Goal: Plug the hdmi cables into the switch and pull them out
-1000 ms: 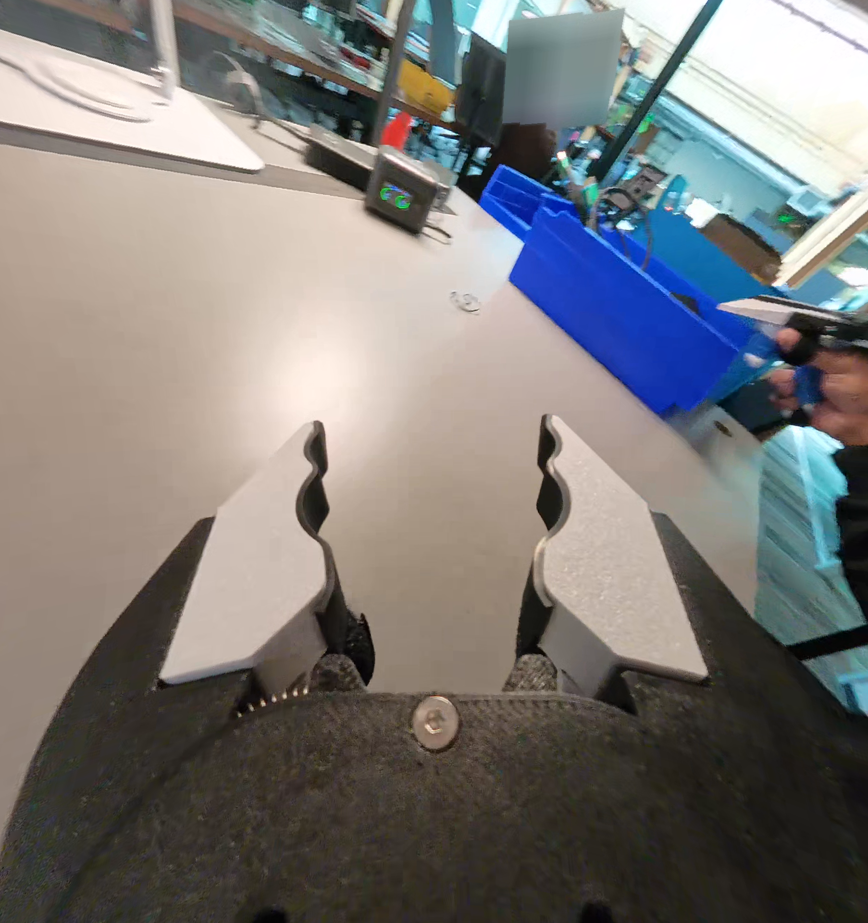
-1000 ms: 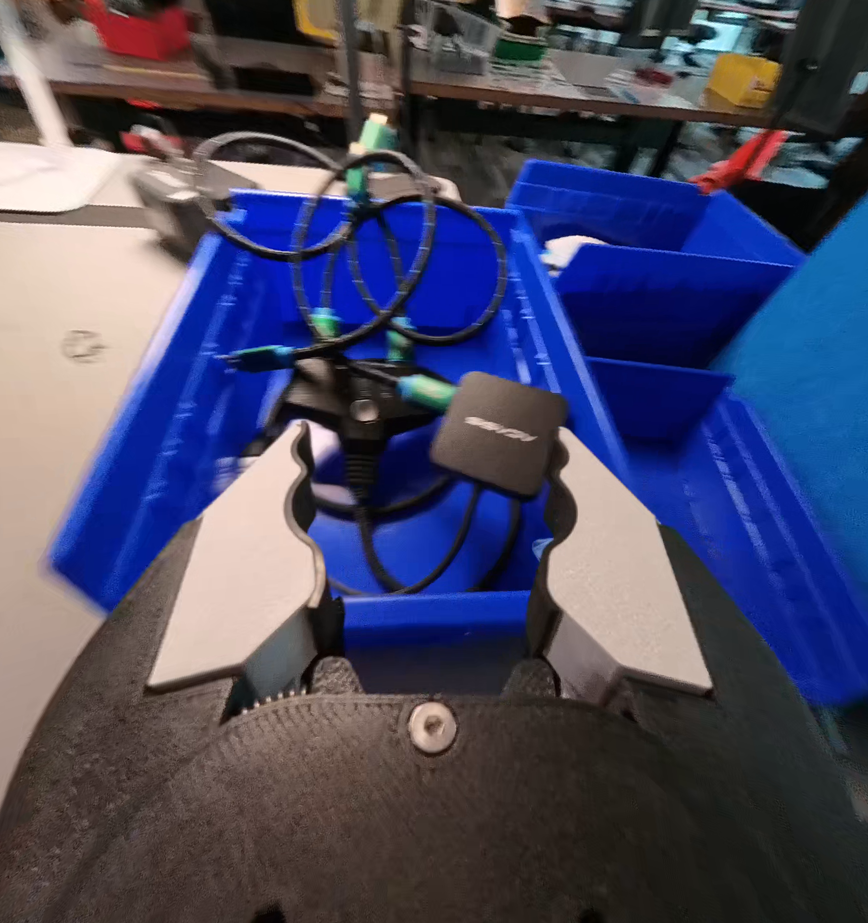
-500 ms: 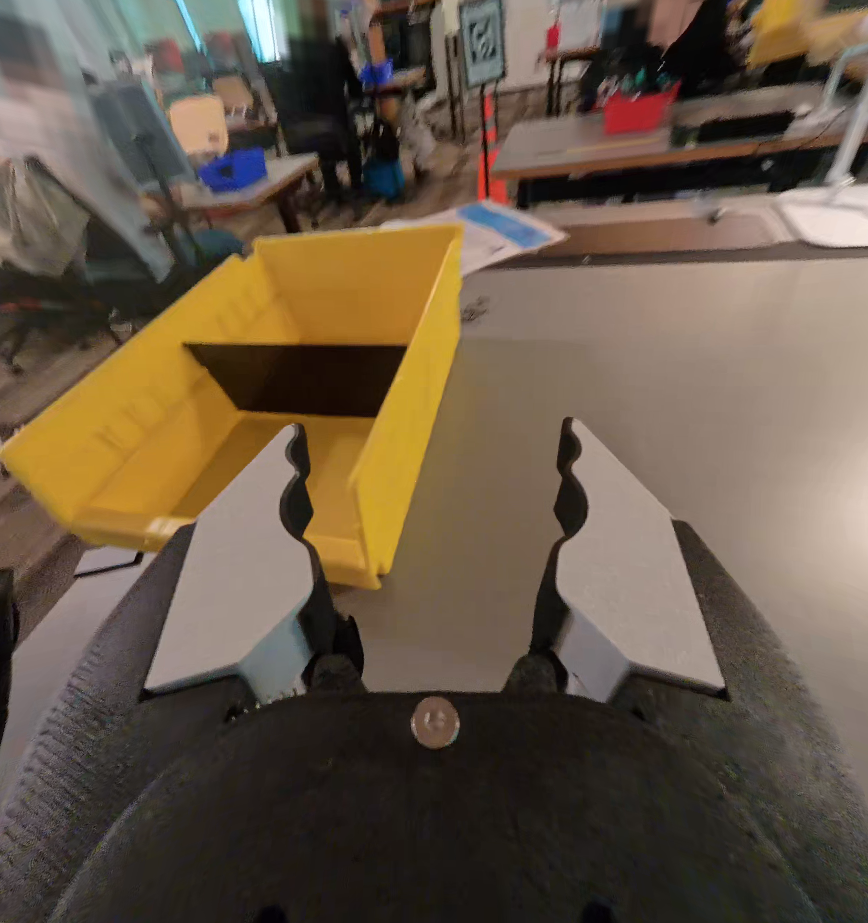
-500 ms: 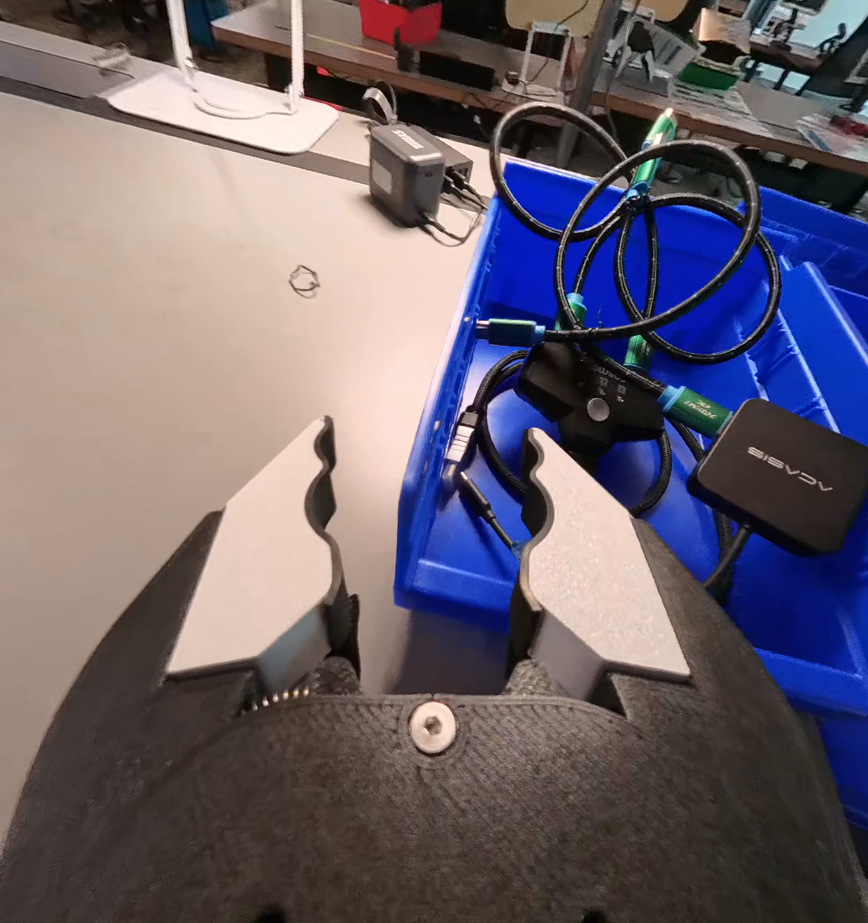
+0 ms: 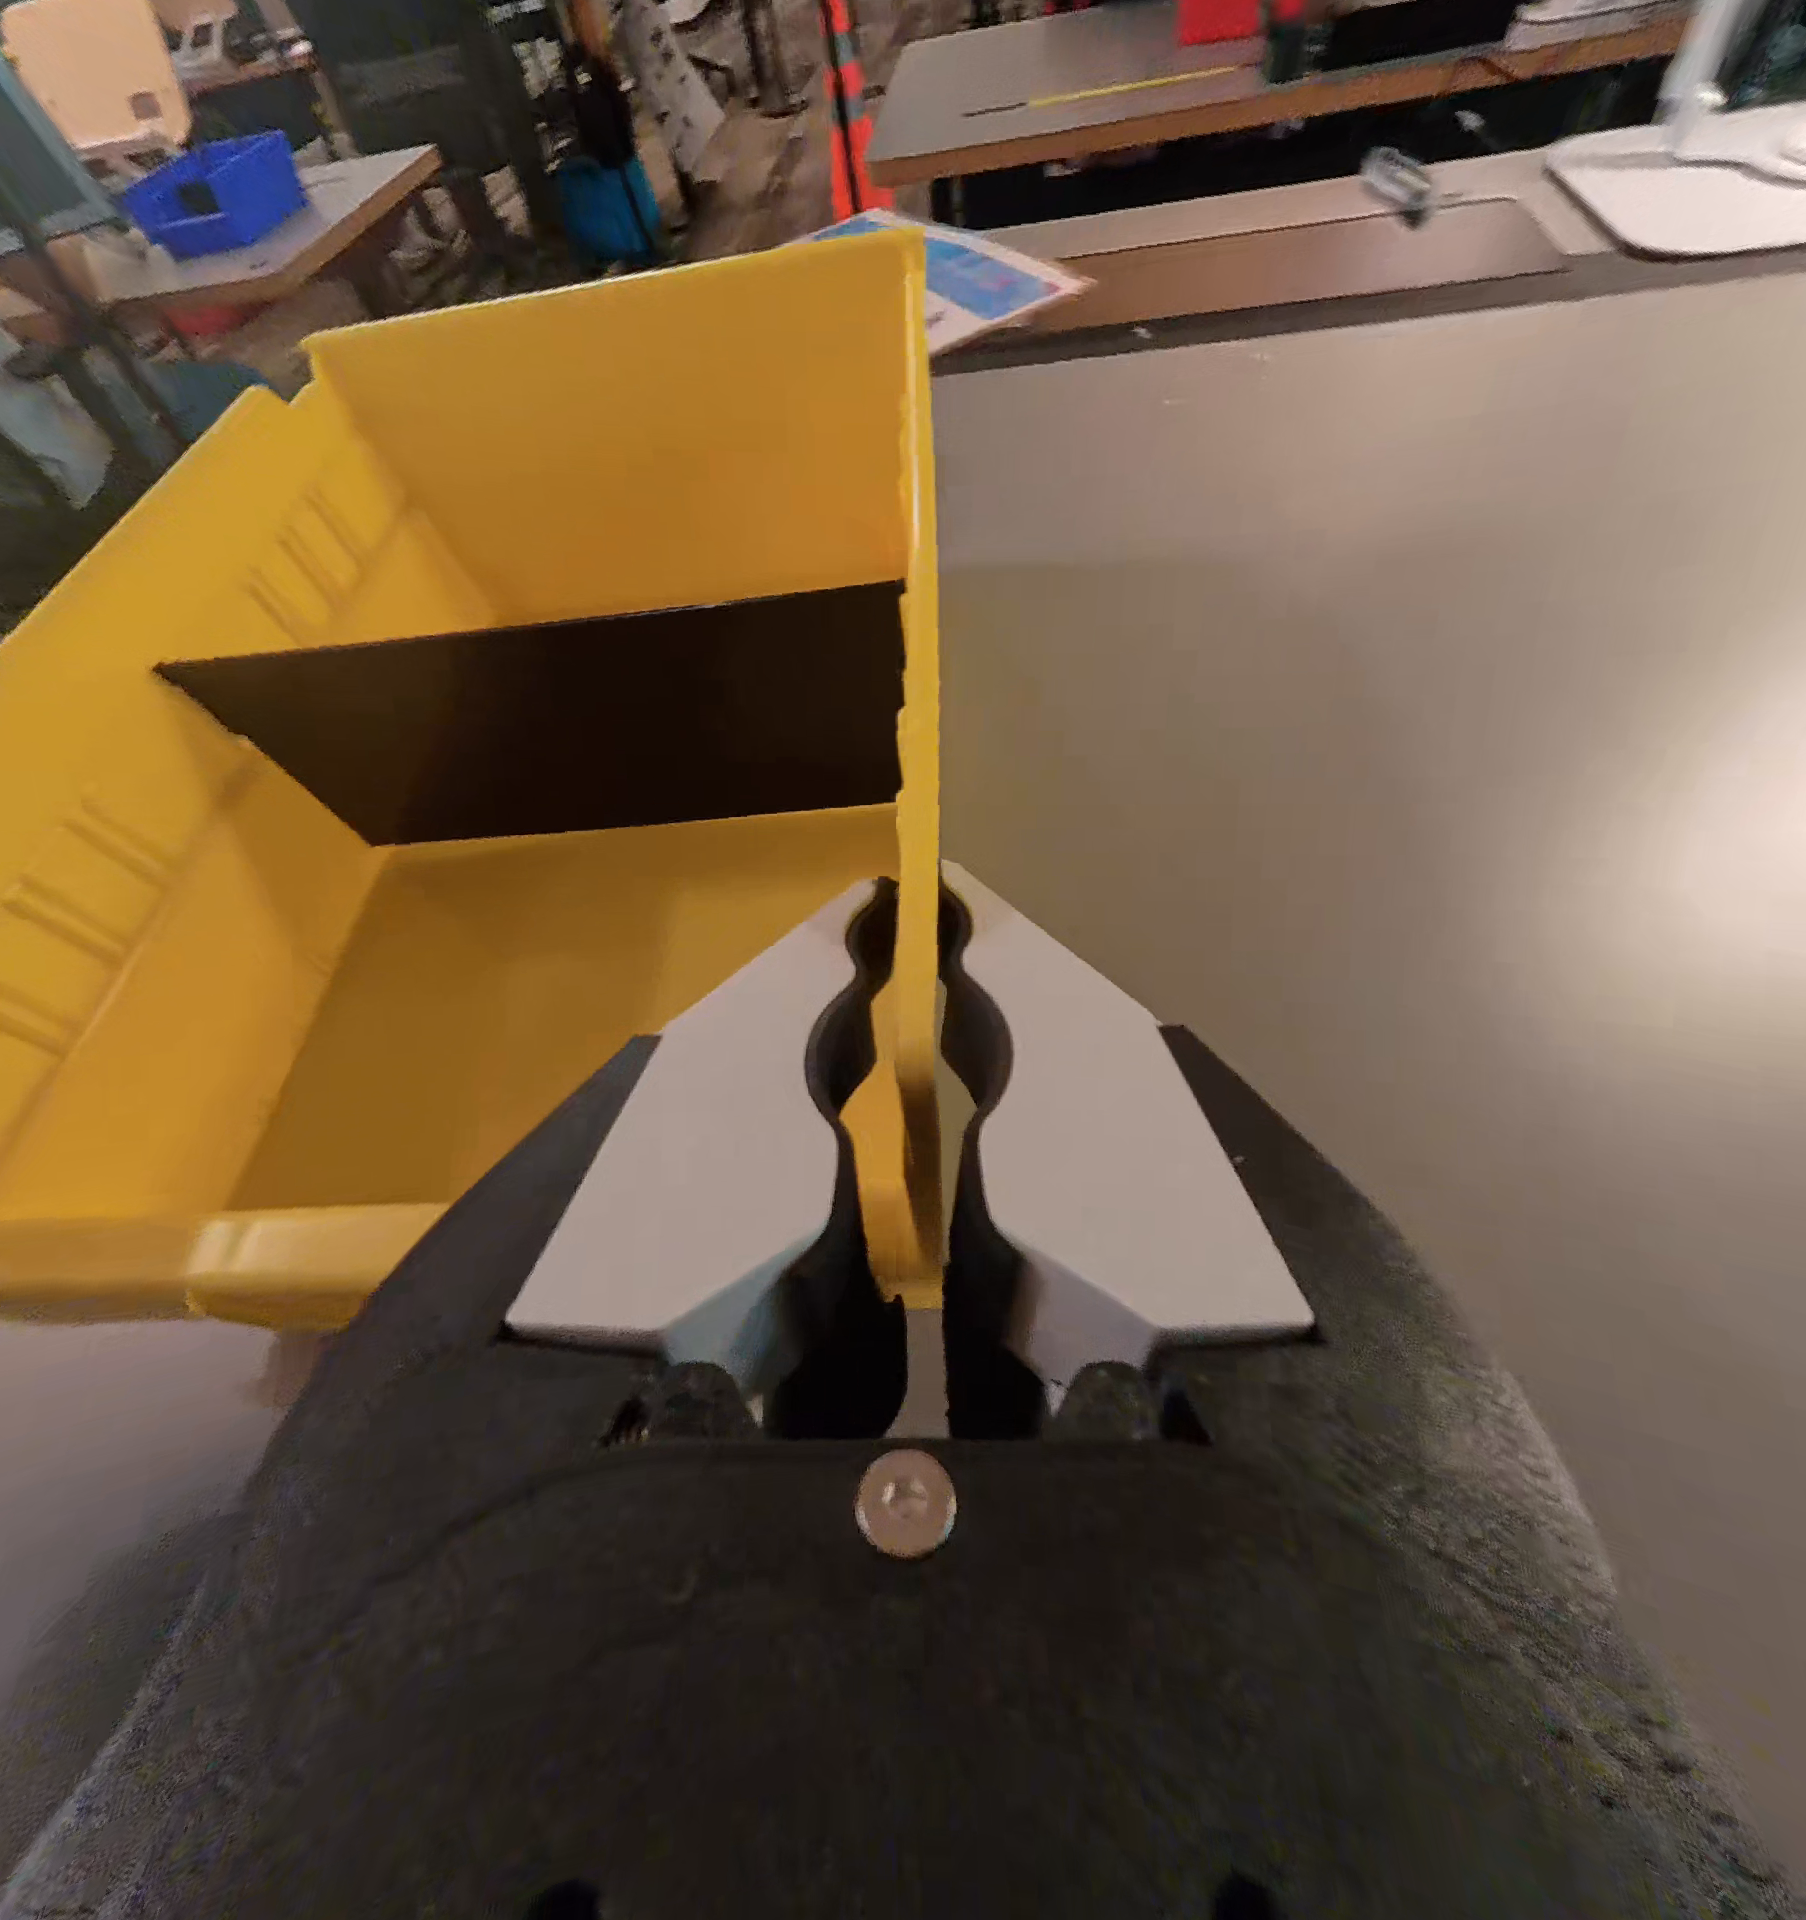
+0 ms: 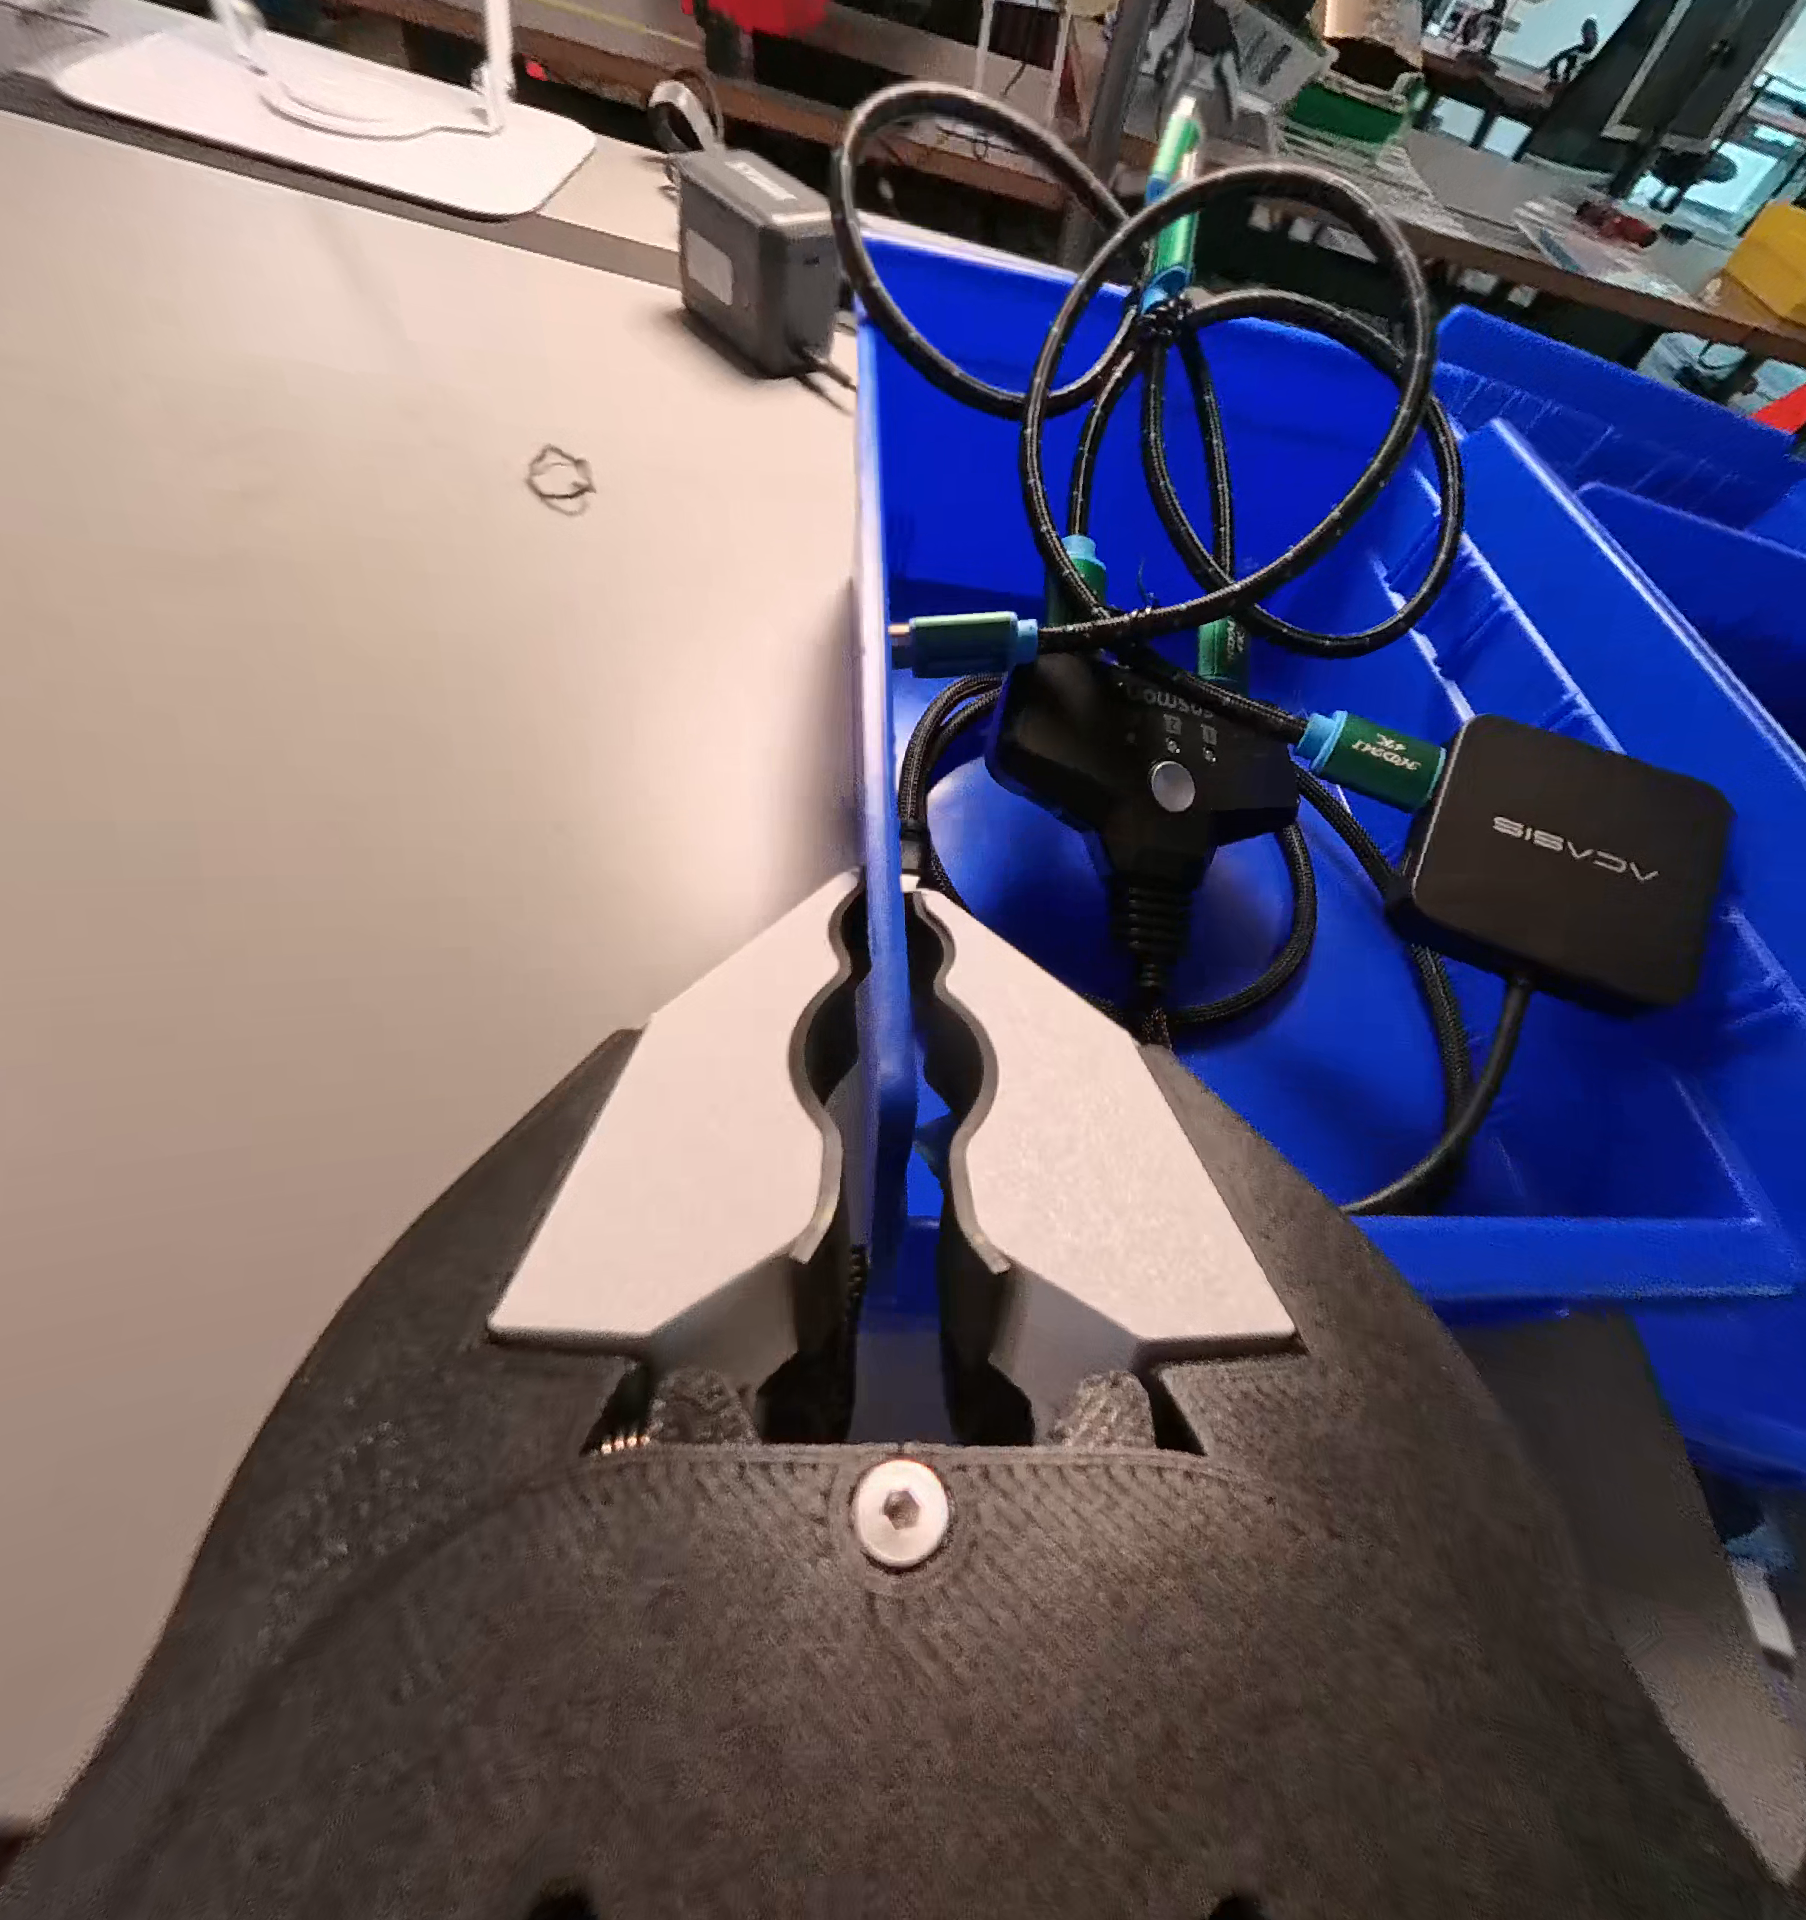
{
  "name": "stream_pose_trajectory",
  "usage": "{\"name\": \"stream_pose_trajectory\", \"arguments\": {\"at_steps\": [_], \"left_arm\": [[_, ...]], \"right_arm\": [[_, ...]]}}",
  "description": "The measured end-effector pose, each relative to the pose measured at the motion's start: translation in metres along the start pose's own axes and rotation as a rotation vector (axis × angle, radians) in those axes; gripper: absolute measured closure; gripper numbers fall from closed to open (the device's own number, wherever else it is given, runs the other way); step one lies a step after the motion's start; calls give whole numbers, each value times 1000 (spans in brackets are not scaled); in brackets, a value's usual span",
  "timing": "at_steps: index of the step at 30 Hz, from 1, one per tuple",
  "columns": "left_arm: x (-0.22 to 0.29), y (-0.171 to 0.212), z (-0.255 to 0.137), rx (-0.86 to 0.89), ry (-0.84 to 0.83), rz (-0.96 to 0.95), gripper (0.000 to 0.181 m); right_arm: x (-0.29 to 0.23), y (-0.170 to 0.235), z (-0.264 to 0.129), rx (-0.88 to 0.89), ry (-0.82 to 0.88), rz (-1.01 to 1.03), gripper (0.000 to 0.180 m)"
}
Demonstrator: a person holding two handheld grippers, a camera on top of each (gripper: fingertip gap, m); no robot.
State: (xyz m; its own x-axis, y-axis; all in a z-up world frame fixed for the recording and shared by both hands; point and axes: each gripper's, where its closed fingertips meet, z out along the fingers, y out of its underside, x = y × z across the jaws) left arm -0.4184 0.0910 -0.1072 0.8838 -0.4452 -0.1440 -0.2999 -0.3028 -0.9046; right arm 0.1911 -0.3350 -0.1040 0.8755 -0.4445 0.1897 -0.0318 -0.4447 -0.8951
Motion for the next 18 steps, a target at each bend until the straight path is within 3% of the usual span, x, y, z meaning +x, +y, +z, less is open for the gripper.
{"name": "stream_pose_trajectory", "arguments": {"at_steps": [7, 14, 18], "left_arm": [[68, 16, -61, 50, 242, 137, 175], [132, 34, -124, 116, 652, 303, 176], [150, 45, -160, 157, 860, 359, 176]], "right_arm": [[-55, 17, -65, 49, -182, -90, 175], [-111, 26, -112, 97, -449, -198, 175], [-139, 24, -120, 133, -609, -256, 175]]}}
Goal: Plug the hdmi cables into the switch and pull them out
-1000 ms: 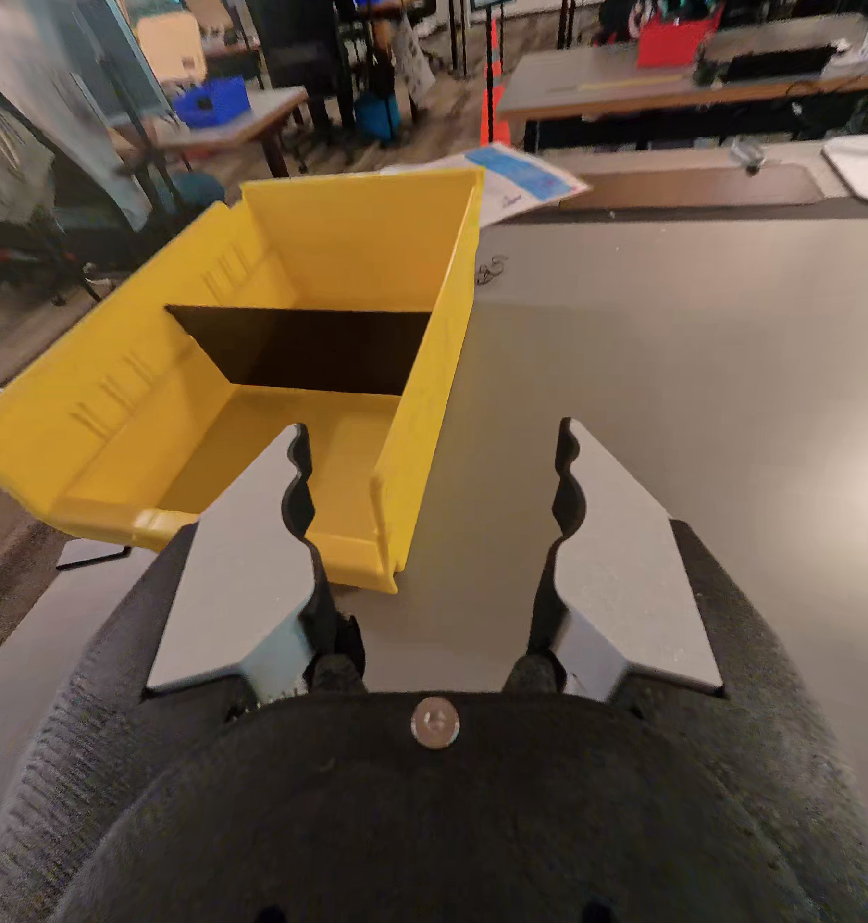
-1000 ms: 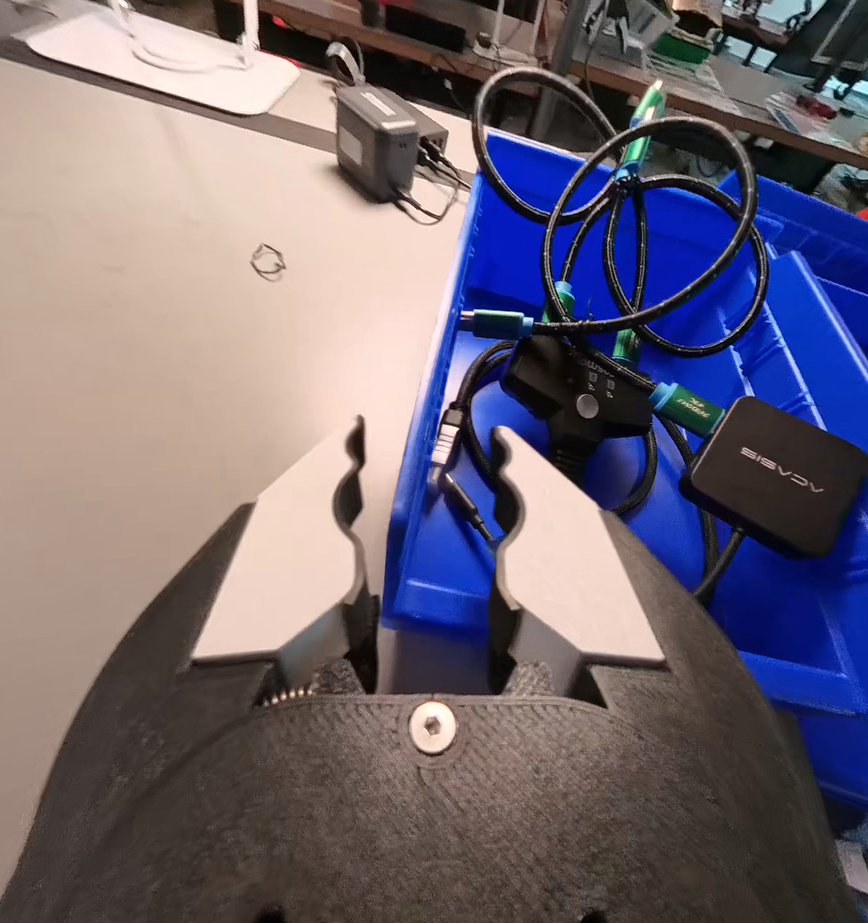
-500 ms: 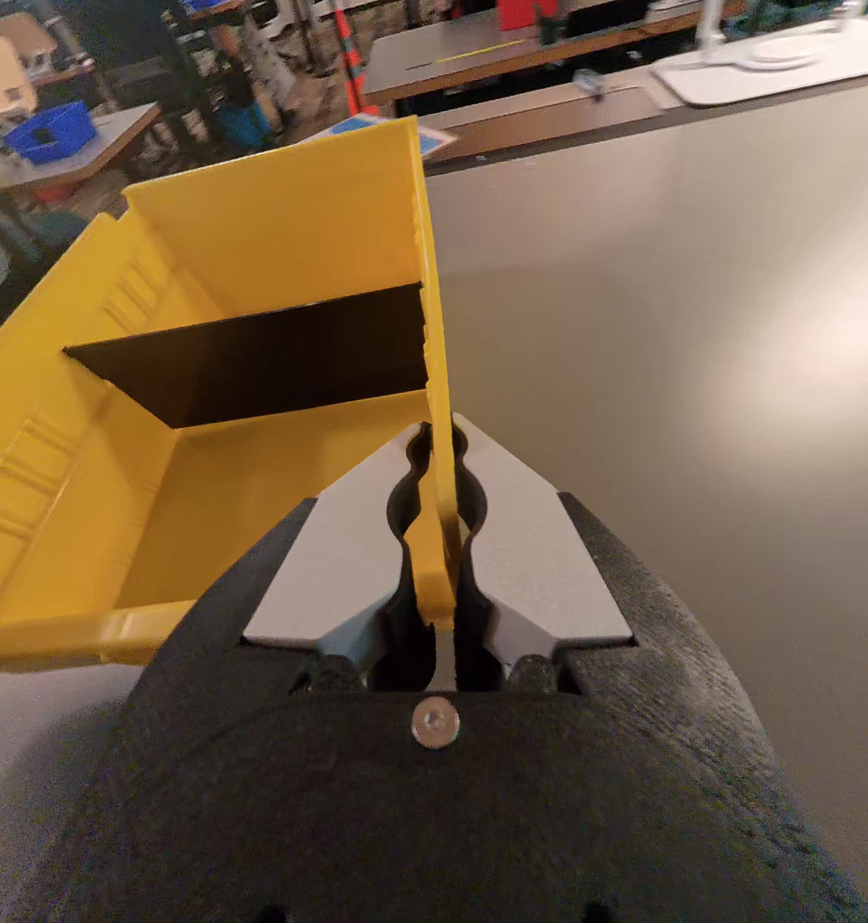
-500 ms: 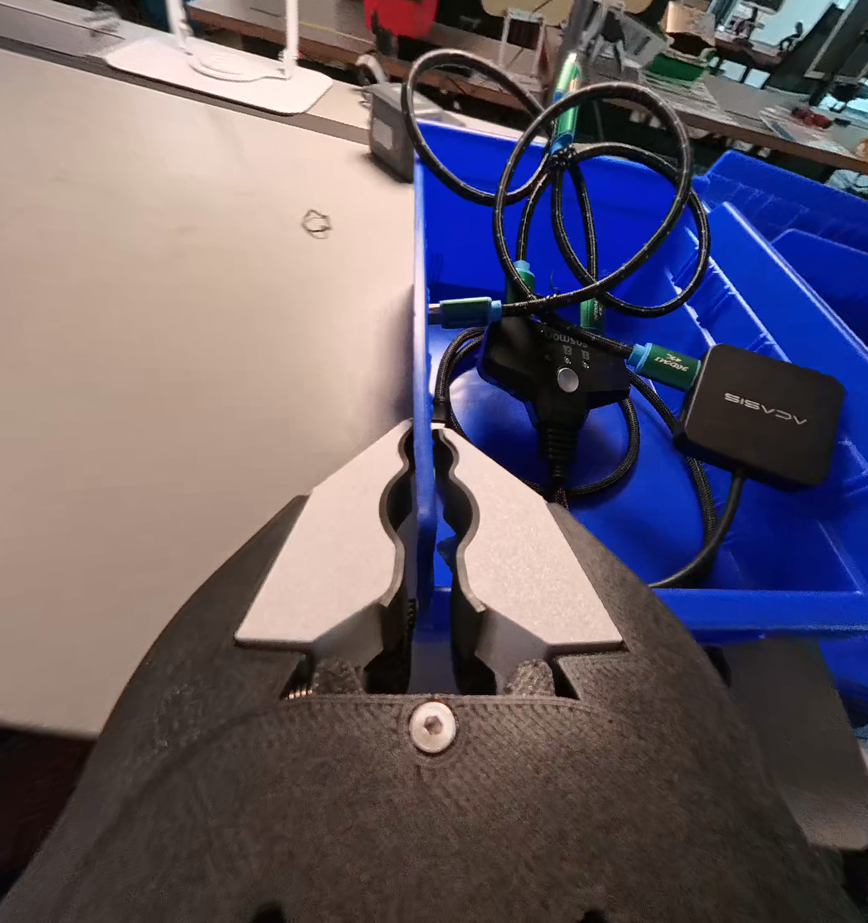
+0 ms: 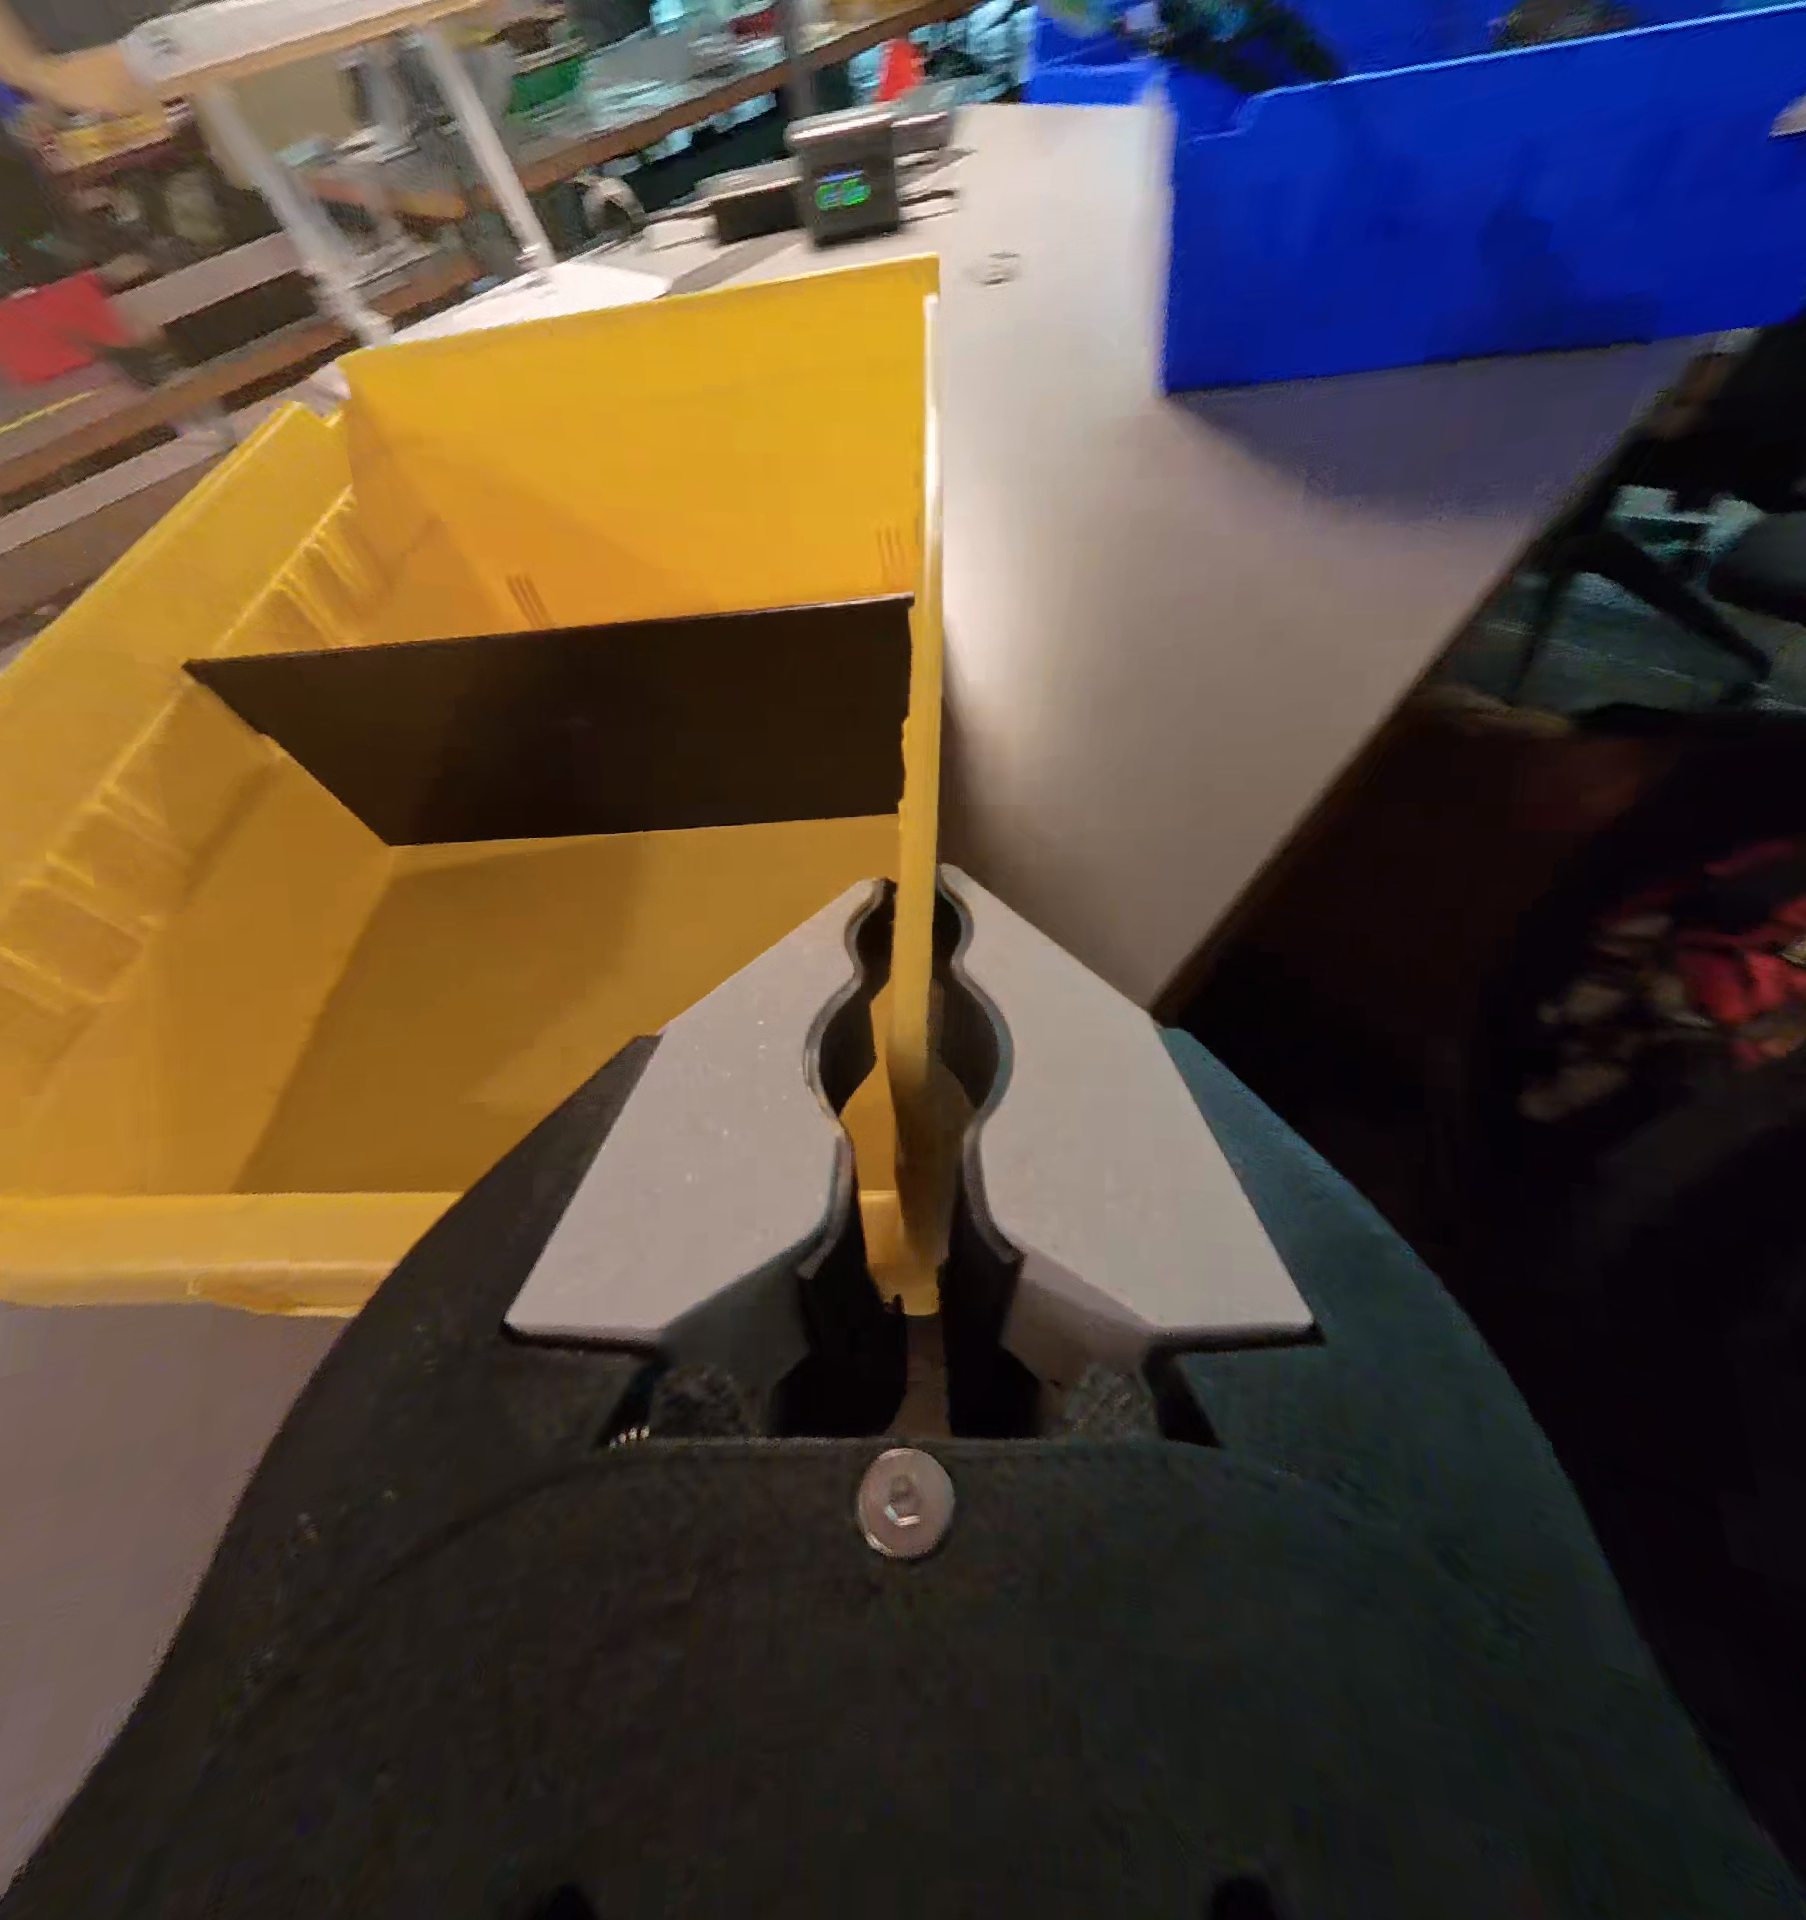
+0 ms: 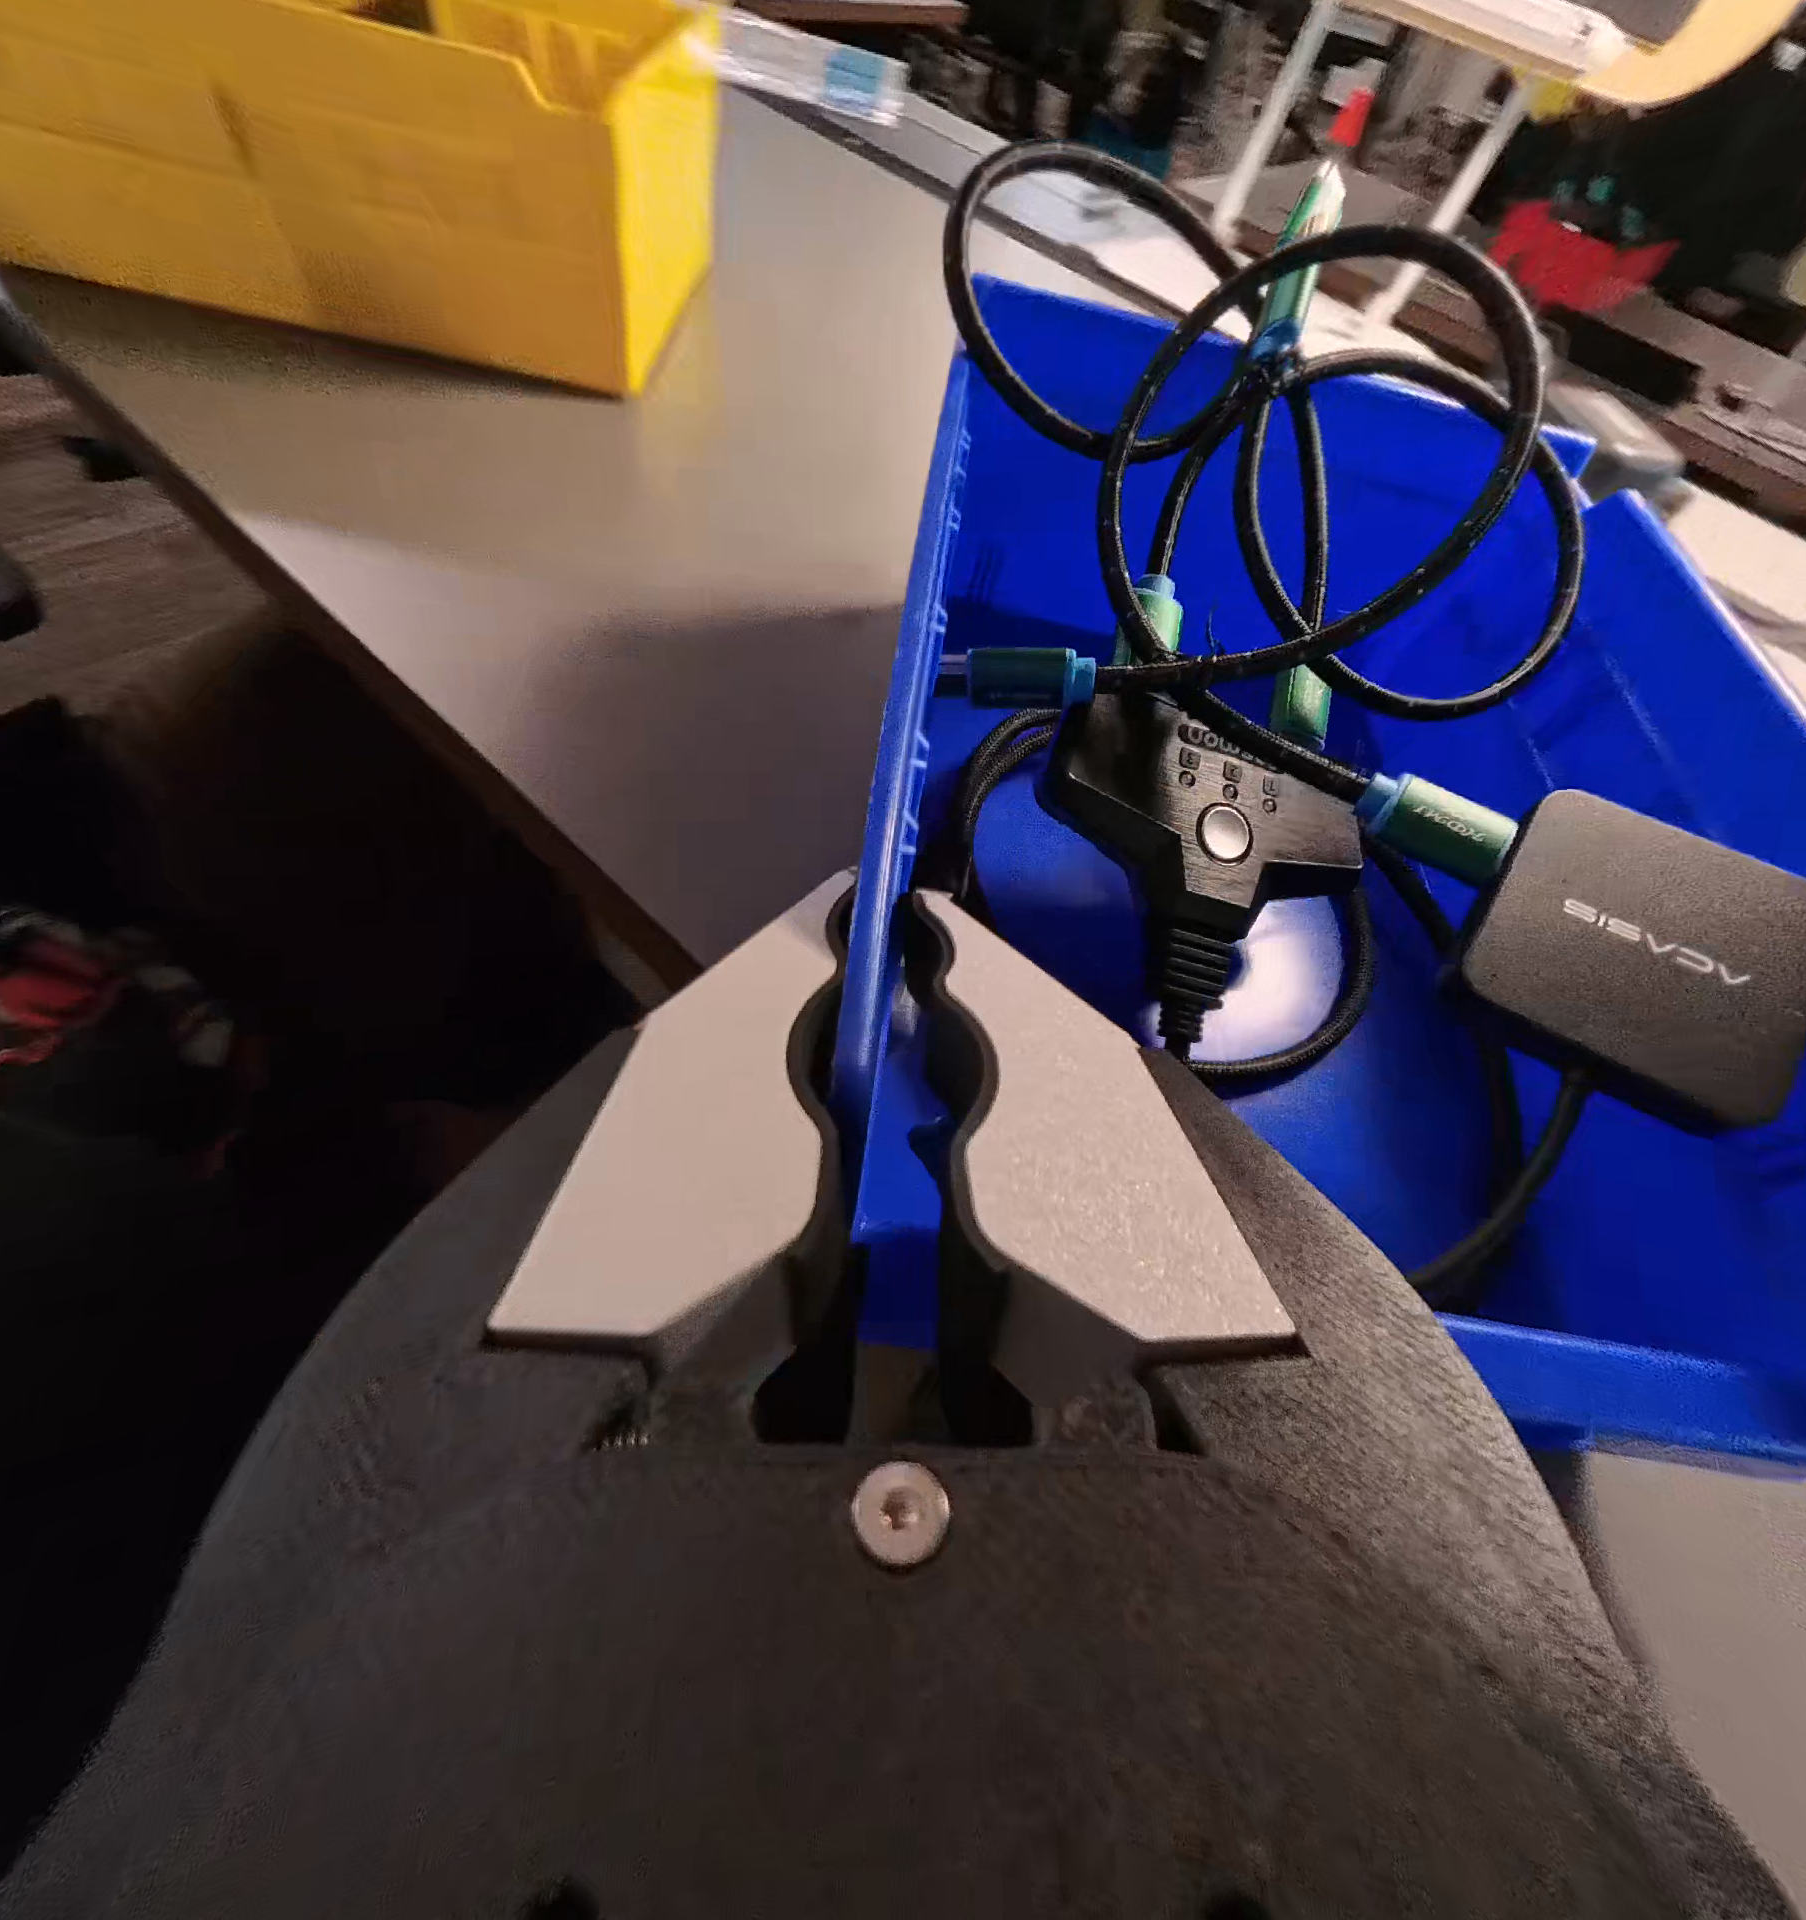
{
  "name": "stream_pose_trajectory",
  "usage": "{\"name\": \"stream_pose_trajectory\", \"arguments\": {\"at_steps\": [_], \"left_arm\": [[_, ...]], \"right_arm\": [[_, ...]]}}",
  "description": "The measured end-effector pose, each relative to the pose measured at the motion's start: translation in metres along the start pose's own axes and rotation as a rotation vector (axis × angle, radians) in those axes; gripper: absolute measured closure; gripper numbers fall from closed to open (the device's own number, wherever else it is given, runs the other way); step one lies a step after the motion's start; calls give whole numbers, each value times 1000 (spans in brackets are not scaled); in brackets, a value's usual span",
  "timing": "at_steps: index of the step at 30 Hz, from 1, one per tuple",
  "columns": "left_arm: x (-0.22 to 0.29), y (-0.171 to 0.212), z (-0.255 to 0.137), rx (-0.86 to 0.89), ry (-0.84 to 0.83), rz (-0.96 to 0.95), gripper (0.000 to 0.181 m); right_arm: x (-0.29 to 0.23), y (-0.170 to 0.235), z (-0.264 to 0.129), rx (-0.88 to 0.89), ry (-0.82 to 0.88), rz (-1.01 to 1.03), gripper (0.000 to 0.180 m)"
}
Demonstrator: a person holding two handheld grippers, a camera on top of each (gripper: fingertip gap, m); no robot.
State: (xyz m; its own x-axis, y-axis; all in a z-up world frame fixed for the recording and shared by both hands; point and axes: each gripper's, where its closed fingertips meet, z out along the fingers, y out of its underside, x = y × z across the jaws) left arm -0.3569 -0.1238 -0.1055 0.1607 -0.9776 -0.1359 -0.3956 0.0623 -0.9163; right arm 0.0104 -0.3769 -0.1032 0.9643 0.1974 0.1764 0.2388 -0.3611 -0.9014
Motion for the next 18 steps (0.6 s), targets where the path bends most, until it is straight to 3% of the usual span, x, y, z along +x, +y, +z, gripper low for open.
{"name": "stream_pose_trajectory", "arguments": {"at_steps": [7, 18], "left_arm": [[53, -2, -17, 44, 245, 78, 176], [96, 5, -53, 83, 529, 126, 176]], "right_arm": [[2, -24, 56, 32, -165, -55, 173], [-14, -70, 155, 91, -462, -182, 173]]}}
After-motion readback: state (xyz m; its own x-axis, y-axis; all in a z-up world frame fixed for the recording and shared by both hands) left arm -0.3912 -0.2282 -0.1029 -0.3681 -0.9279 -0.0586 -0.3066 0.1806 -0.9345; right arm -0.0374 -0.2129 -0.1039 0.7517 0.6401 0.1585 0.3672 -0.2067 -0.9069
